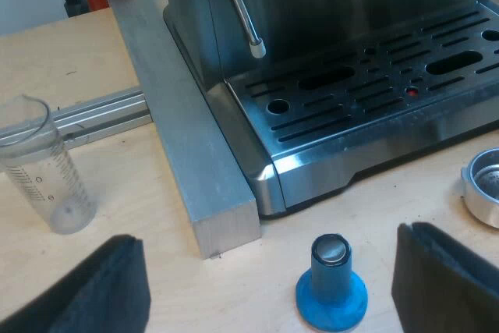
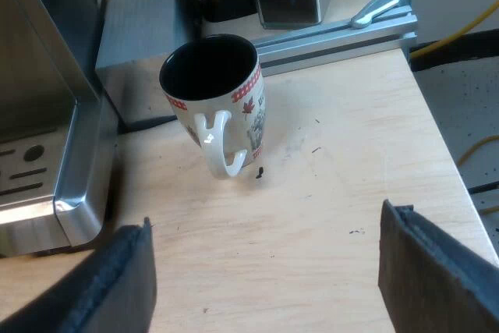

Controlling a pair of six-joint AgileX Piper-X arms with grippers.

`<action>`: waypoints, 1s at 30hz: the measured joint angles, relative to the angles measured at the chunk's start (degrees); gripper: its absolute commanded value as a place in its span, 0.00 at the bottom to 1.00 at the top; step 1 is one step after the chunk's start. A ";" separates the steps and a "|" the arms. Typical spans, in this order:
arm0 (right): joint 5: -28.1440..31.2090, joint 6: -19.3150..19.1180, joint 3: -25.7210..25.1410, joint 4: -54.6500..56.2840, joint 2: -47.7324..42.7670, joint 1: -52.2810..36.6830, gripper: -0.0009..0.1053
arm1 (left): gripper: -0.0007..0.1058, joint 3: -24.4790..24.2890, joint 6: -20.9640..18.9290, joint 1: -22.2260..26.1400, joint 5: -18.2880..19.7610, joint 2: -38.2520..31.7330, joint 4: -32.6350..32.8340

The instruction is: Put the handle in the coffee machine

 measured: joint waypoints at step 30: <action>-12.19 -5.75 -19.52 13.68 37.26 26.23 0.60 | 0.70 -12.11 18.54 0.00 23.77 22.93 7.71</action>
